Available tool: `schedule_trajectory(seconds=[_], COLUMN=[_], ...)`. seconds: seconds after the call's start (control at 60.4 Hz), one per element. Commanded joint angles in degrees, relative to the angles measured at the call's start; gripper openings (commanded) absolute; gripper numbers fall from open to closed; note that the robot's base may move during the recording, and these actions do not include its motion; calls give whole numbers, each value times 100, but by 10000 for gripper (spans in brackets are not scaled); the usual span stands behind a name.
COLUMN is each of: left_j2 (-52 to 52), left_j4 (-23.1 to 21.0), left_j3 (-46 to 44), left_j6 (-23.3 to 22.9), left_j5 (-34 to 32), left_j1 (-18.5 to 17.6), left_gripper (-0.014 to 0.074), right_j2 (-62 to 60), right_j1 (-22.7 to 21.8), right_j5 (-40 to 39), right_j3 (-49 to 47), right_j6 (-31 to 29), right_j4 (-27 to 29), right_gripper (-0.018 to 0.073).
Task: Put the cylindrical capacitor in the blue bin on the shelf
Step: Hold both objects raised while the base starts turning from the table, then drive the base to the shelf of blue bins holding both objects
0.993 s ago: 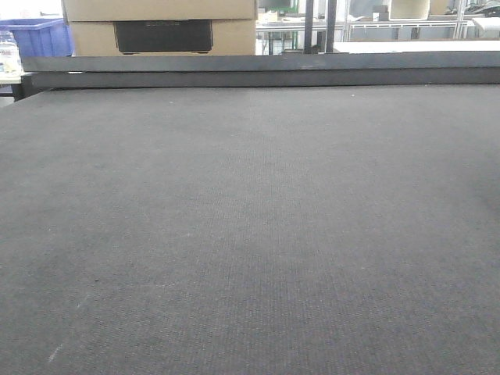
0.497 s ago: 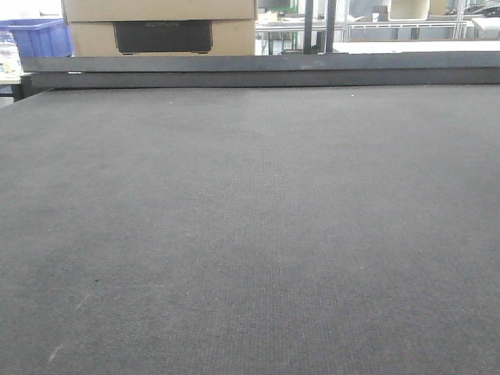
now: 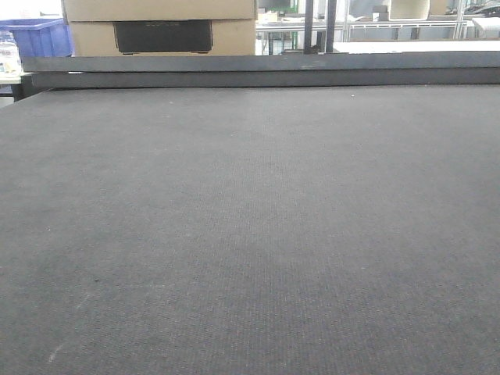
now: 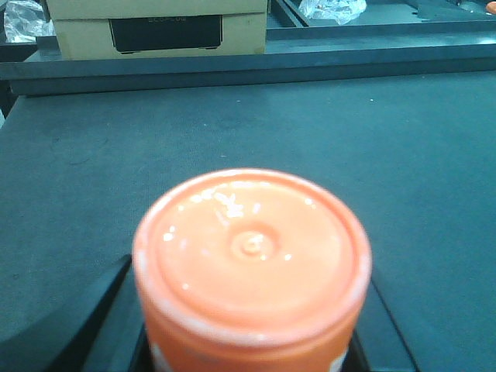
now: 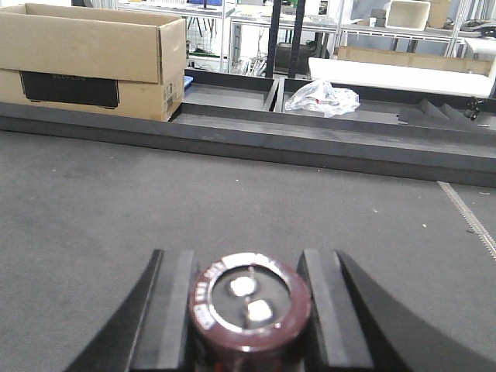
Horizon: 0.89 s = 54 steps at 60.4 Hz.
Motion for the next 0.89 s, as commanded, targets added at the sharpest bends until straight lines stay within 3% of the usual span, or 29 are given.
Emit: schedule_trajectory(seconds=[0.0,0.877], left_j2=[-23,-23], left_j4=[12,12], left_j3=[5,5], left_j6=[9,9], left_j5=[-108,-108], left_j1=[-45,-45], left_gripper=[-111,-111], right_j2=[-22,-22], right_j1=[11,11], right_j5=[-131,-131], right_j3=[-51,-51], right_j6=[-38,-38], right_j4=[-38,-38], right_gripper=[-153,-153])
